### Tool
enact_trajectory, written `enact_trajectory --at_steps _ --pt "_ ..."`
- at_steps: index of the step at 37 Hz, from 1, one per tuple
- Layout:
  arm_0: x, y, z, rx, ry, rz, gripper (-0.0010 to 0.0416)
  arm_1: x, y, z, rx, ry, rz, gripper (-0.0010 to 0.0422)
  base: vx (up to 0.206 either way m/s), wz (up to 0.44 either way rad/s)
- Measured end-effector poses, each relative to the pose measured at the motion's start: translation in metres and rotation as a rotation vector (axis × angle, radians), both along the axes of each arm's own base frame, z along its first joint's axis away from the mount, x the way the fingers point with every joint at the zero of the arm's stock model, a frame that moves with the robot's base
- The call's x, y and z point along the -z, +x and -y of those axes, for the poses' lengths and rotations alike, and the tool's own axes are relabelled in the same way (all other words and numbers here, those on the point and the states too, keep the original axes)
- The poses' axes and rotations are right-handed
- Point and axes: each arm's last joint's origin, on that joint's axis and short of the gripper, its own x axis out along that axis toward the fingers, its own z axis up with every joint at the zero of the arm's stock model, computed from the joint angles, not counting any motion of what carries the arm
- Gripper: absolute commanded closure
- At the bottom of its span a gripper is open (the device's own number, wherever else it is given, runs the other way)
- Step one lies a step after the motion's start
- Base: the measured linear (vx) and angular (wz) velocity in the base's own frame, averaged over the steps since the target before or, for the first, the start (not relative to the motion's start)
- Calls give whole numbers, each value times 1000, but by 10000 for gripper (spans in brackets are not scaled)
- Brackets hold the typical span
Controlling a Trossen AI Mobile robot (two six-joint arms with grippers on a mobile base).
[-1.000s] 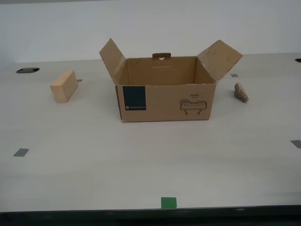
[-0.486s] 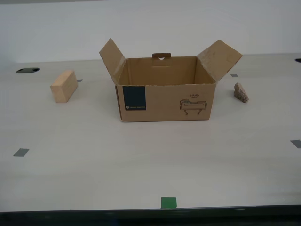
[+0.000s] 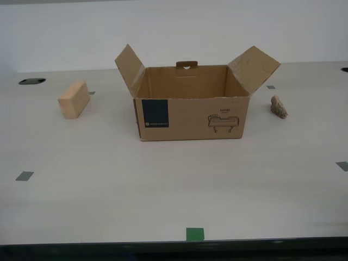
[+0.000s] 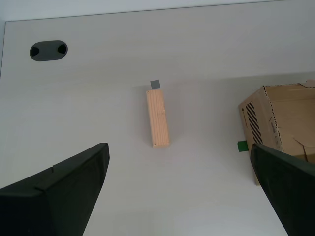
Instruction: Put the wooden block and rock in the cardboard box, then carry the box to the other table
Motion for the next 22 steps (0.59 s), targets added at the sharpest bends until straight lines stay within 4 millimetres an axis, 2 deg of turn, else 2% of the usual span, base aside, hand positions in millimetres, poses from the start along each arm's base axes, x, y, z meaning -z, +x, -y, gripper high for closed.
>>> enact_trajectory --at_steps 22 --pt "-2 -2 0 2 2 15 16 -1 0 0 -8 -5 8 23 0 0"
